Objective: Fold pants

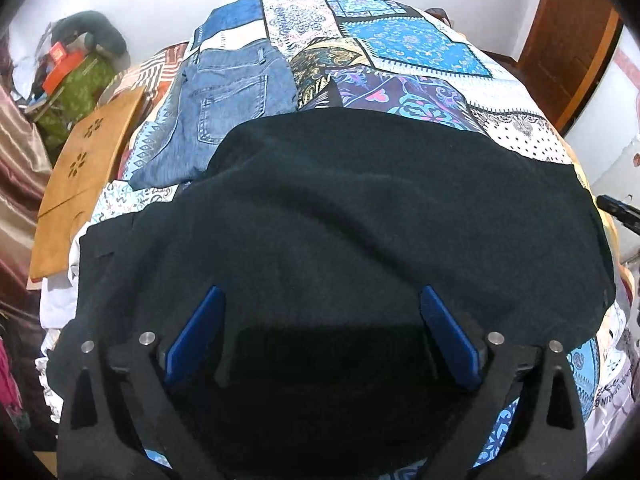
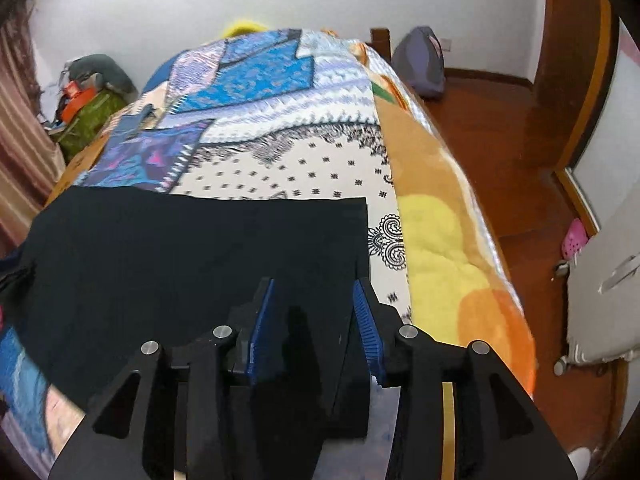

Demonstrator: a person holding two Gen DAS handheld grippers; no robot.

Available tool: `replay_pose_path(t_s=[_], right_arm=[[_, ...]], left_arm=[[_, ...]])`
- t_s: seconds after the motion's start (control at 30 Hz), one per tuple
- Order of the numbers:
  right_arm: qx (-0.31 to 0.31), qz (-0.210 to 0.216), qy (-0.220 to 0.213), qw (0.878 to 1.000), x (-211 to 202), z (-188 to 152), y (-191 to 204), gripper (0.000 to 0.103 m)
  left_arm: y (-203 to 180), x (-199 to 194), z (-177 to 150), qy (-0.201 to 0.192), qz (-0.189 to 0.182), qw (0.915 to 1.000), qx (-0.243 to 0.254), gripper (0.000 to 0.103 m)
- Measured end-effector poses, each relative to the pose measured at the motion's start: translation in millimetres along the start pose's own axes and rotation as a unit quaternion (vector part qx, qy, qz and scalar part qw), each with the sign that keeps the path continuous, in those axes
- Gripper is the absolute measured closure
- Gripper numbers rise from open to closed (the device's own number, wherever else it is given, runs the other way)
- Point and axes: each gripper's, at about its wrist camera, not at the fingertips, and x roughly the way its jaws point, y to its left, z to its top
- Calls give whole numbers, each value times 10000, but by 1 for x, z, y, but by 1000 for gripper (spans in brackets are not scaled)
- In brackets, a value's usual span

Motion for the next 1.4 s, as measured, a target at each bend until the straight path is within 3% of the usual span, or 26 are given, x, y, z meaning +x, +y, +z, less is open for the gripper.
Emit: replay_pose_path(t_s=[0.17, 0.23, 0.33, 0.5, 0.67, 0.77, 1.0, 1.17, 1.3, 1.4], right_arm=[[27, -60, 153, 9999, 25, 0, -6, 68], [-4, -45, 49, 10000, 22, 0, -5, 82], [-197, -153, -124, 9996, 18, 0, 2, 93], [-700, -643, -538, 9940, -1, 4, 17, 96], [-636, -720, -1030, 9900, -23, 30, 13, 96], [-693, -814, -964, 9896, -12, 45, 11, 96], [-586, -838, -4, 9948, 56, 42, 7, 94], [-618, -966, 71, 9934, 37, 52, 19, 87], [-894, -564, -255, 9941, 1, 68, 56, 84], [-1213, -127, -541, 9911, -22, 81, 100, 68]], left_arm=[[2, 2, 0, 30, -41, 9999, -89, 0], [2, 3, 0, 35, -37, 9999, -104, 0], [0, 2, 0, 31, 3, 9999, -98, 0], [-2, -1, 3, 55, 105, 9999, 54, 0], [-4, -8, 6, -17, 94, 9997, 206, 0], [-1, -11, 5, -66, 45, 9998, 202, 0], [34, -23, 5, -253, 127, 9994, -207, 0], [87, -40, 9, -540, 410, 9955, -663, 0], [140, -50, 18, -711, 649, 9906, -977, 0], [182, -48, 28, -704, 809, 9877, -1140, 1]])
